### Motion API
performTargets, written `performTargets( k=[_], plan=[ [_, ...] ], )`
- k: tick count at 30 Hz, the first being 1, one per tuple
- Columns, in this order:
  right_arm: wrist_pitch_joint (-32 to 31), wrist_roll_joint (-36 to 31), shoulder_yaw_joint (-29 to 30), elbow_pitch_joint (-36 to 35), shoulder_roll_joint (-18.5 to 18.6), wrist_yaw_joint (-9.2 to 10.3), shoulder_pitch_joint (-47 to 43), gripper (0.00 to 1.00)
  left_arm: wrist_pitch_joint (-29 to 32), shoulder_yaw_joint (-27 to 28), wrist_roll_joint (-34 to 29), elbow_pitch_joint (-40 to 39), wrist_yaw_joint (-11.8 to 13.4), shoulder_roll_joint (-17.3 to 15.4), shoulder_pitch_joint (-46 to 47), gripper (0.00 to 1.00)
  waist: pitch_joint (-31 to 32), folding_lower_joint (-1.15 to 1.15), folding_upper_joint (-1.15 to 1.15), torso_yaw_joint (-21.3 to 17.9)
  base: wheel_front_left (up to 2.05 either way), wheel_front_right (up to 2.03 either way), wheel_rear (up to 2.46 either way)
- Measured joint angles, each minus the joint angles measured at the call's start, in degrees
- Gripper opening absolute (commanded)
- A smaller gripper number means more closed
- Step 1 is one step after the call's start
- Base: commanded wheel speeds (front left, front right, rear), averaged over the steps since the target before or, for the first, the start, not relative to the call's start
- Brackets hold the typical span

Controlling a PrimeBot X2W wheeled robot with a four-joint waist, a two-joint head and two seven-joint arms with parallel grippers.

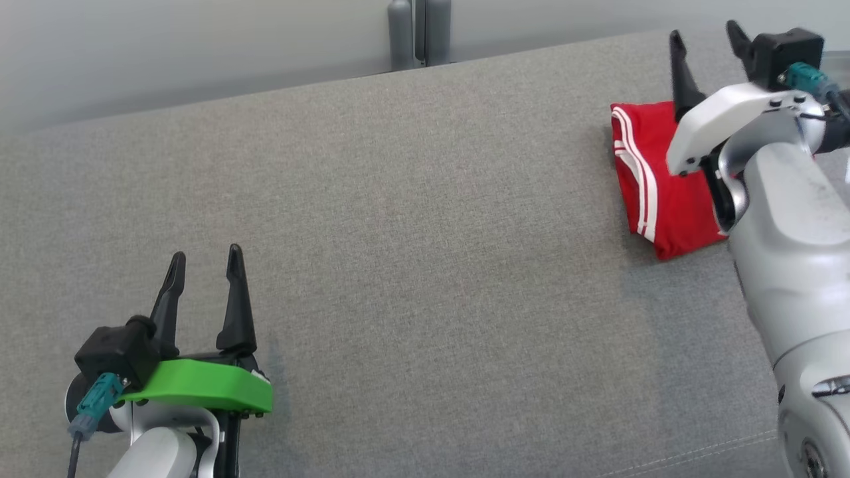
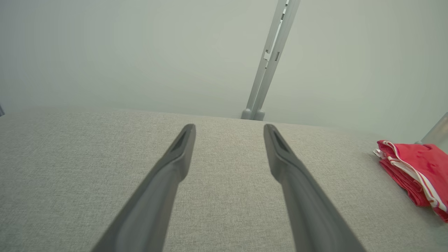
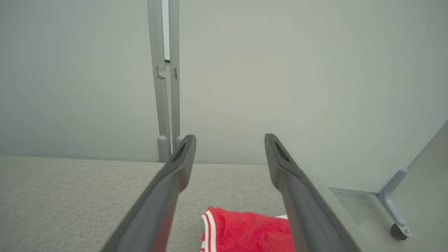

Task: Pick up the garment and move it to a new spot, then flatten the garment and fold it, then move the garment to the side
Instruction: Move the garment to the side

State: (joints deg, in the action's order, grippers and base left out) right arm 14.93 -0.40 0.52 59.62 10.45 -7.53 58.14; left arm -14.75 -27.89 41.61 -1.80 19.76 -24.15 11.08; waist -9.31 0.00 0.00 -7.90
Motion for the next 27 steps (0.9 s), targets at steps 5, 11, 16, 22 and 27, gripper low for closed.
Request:
performTargets(
  k=[5,11,16,22,27],
  plan=[
    [0.1,6.9,-5.2,-9.7,-0.8,0.0,-9.0,1.0,-0.2,3.5,0.0,1.7,-0.3,1.6,-2.6,1.0,3.3,0.0,0.0,0.2,0.0,0.0,0.0],
    [0.1,9.6,-7.4,-19.7,-1.9,0.01,-19.9,1.0,-0.2,7.8,-2.2,2.5,-1.1,2.0,-6.6,1.0,6.0,0.0,0.0,1.3,0.0,0.0,0.0],
    [-1.0,8.4,-7.0,-27.2,-4.0,0.0,-27.8,1.0,-0.2,9.9,-2.7,3.4,-2.2,2.6,-10.1,1.0,7.6,0.0,0.0,2.6,0.0,0.0,0.0],
    [-4.3,4.5,-4.4,-36.0,-6.6,0.01,-35.8,1.0,-0.2,10.6,-2.6,4.6,-4.1,3.3,-12.5,1.0,9.0,0.0,0.0,4.0,0.0,0.0,0.0],
    [-6.9,3.0,-3.5,-42.8,-7.5,0.0,-41.3,1.0,-0.2,10.2,-2.9,5.6,-5.4,3.4,-13.2,1.0,9.6,0.0,0.0,4.9,0.0,0.0,0.0]
  ],
)
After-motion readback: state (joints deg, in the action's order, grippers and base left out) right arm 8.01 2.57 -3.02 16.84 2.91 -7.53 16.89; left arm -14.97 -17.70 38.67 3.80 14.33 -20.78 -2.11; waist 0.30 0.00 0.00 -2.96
